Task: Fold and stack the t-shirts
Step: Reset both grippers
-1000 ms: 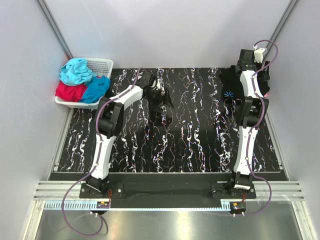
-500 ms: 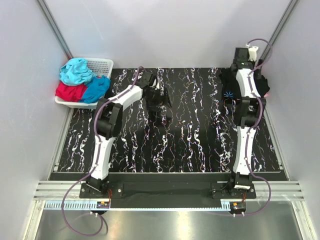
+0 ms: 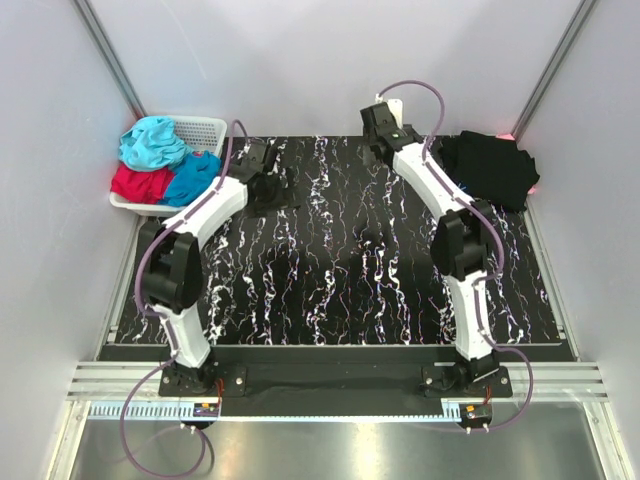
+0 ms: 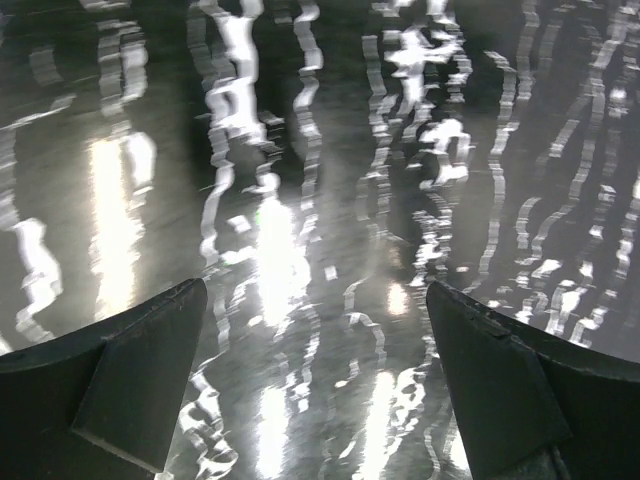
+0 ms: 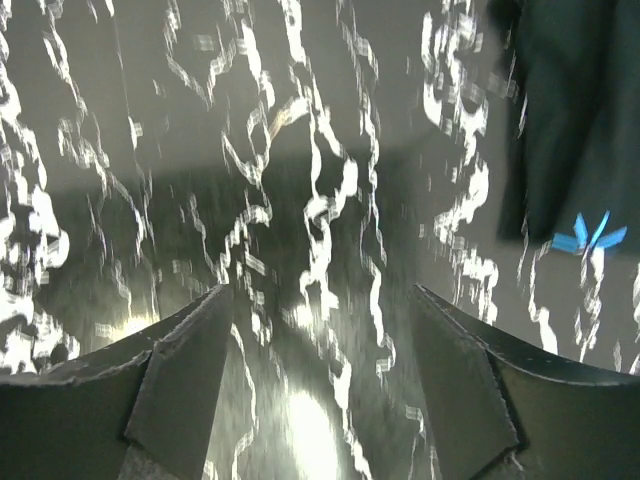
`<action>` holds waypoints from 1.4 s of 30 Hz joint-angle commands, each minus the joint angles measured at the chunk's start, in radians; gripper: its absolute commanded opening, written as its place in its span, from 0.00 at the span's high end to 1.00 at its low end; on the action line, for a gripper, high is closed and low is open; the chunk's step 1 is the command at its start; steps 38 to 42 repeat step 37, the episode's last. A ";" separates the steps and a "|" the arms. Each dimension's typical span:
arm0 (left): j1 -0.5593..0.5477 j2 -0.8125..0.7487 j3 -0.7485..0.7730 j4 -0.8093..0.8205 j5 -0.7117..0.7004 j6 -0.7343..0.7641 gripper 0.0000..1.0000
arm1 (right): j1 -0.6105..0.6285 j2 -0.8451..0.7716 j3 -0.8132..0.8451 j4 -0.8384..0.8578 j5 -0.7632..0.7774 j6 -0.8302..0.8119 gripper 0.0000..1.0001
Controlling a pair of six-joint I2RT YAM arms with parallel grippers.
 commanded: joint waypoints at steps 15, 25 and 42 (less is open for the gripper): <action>-0.006 -0.261 -0.179 -0.024 -0.239 0.064 0.01 | 0.036 -0.447 -0.511 -0.005 -0.114 0.216 0.26; -0.010 -0.427 -0.297 0.050 -0.296 0.086 0.01 | 0.104 -0.501 -0.592 0.012 -0.082 0.280 0.27; -0.015 -0.460 -0.308 0.082 -0.259 0.093 0.01 | 0.151 -0.521 -0.620 0.012 -0.042 0.285 0.27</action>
